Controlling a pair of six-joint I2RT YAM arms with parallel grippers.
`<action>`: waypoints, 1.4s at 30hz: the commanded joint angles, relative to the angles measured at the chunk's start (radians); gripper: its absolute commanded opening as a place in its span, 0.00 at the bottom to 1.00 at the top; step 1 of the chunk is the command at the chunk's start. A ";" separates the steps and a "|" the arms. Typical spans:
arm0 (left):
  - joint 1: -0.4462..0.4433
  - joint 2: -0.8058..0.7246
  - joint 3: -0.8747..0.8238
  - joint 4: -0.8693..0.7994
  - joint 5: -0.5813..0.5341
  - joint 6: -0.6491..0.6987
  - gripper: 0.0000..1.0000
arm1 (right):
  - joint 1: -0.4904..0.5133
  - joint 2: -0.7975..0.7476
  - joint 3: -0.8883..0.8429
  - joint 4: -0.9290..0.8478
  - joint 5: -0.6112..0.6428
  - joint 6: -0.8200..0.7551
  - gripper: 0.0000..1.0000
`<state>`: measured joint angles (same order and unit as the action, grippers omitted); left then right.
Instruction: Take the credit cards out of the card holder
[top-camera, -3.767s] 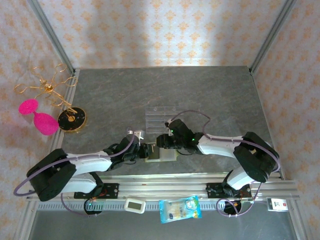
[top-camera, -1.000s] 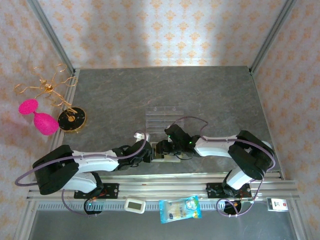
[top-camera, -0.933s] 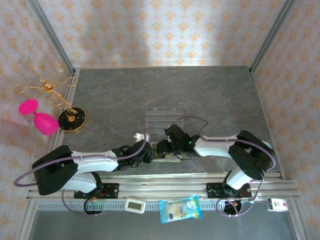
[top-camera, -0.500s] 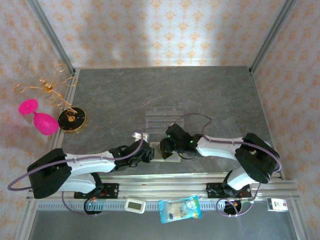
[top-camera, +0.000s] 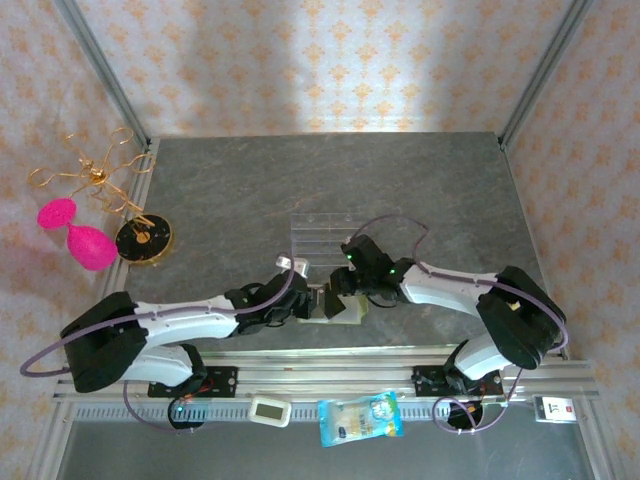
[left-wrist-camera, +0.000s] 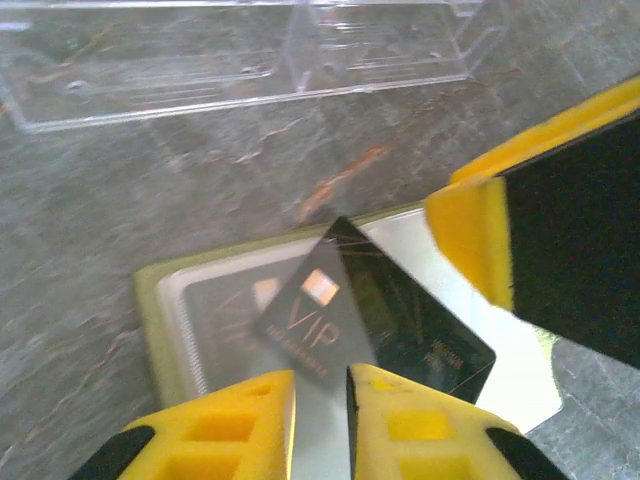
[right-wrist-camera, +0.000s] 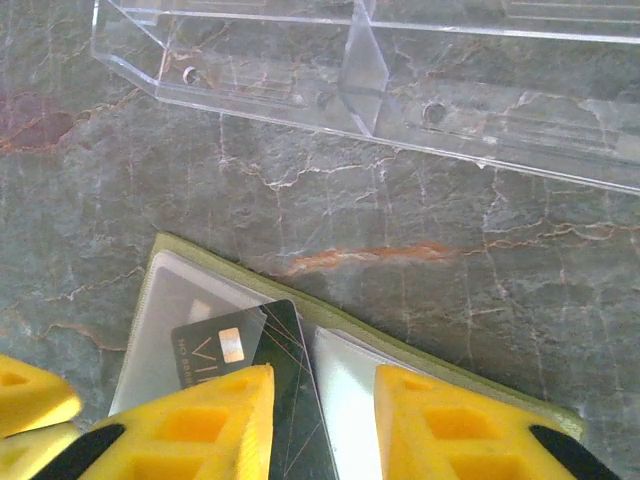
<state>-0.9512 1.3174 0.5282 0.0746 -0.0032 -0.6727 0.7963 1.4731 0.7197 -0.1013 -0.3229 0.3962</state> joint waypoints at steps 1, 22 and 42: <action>-0.004 0.048 0.027 0.047 0.039 0.031 0.19 | -0.006 0.005 0.011 -0.004 -0.076 -0.083 0.33; -0.003 0.213 0.019 0.046 0.055 0.012 0.00 | -0.023 0.056 -0.087 0.105 -0.207 -0.053 0.34; 0.002 0.148 -0.025 0.034 0.051 -0.002 0.00 | -0.107 -0.166 -0.180 0.077 -0.033 0.011 0.00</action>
<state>-0.9512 1.4769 0.5282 0.1715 0.0448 -0.6643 0.7002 1.3407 0.5552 0.0109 -0.4217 0.3973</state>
